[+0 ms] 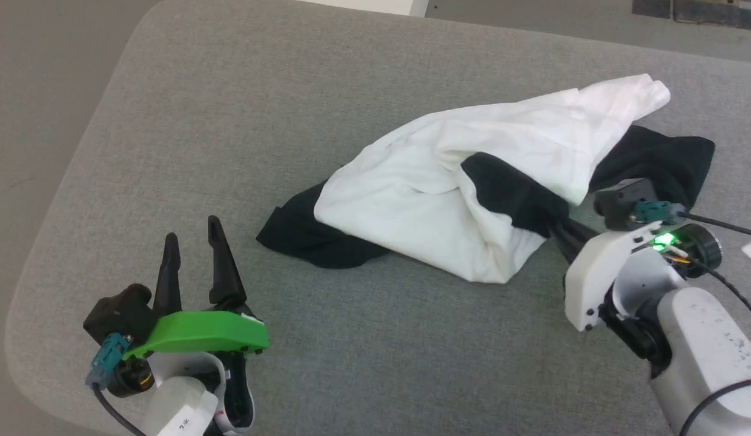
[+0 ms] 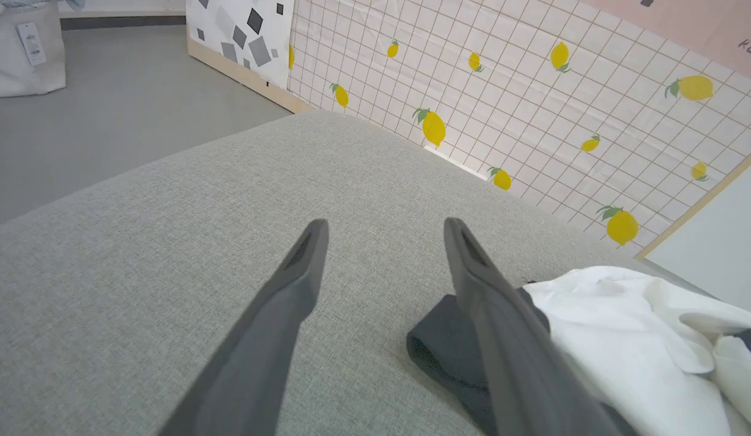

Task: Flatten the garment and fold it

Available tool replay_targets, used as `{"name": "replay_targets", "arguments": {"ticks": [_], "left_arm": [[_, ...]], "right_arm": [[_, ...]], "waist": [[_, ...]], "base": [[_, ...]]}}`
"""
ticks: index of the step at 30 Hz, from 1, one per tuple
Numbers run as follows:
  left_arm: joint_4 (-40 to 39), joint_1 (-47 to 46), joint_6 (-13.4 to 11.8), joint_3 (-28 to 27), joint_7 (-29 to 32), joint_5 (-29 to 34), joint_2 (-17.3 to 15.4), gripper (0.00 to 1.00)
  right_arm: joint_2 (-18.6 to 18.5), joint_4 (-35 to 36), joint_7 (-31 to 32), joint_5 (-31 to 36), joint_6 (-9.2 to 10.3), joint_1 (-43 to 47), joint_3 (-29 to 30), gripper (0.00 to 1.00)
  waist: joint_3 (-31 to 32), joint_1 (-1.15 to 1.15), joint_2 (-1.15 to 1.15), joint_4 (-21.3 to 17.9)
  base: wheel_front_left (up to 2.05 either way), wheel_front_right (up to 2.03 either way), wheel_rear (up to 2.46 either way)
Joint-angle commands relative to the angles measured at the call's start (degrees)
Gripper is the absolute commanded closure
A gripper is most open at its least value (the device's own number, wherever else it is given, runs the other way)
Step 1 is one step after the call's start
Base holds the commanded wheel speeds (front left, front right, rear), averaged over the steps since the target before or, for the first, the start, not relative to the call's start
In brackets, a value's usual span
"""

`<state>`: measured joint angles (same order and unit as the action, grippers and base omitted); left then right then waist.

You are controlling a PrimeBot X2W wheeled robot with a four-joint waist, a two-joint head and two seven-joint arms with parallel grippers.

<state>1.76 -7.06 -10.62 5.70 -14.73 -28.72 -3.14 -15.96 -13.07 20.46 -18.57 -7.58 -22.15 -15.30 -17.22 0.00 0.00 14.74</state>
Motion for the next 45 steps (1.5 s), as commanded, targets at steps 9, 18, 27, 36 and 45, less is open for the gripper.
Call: {"name": "replay_targets", "arguments": {"ticks": [9, 18, 27, 36, 45], "left_arm": [[0.50, 0.95, 0.55, -1.69, -0.27, 1.77, 0.25, 0.00], [2.04, 1.64, 1.75, -3.20, -0.27, 2.80, 0.25, 0.00], [3.66, 0.65, 2.29, -2.21, -0.27, 3.53, 0.24, 0.00], [5.47, -0.94, 4.58, 1.58, 0.58, 4.80, -0.15, 0.00], [11.95, -10.48, 13.50, 23.25, 15.46, 11.08, 0.13, 0.00]], "right_arm": [[3.08, 13.28, -10.21, 2.37, 0.09, 6.52, 13.68, 1.00], [12.70, 23.61, -7.08, 9.17, 0.09, 19.45, 40.57, 1.00], [13.06, 14.08, 14.69, 3.61, 0.09, 28.13, 45.63, 1.00], [13.07, 22.37, 1.94, 6.48, 0.09, 25.47, 39.23, 0.00], [10.71, 22.55, -14.10, 8.95, 0.09, 26.45, 27.85, 0.00]], "waist": [[4.60, 0.00, 0.00, -7.01], [6.56, 0.00, 0.00, -13.32], [6.15, 0.00, 0.00, -16.87], [6.82, 0.00, 0.00, -17.60], [6.50, 0.00, 0.00, -19.31]], "base": [[0.00, 0.00, 0.00], [0.00, 0.00, 0.00], [0.00, 0.00, 0.00], [0.00, 0.00, 0.00], [0.00, 0.00, 0.00]]}}
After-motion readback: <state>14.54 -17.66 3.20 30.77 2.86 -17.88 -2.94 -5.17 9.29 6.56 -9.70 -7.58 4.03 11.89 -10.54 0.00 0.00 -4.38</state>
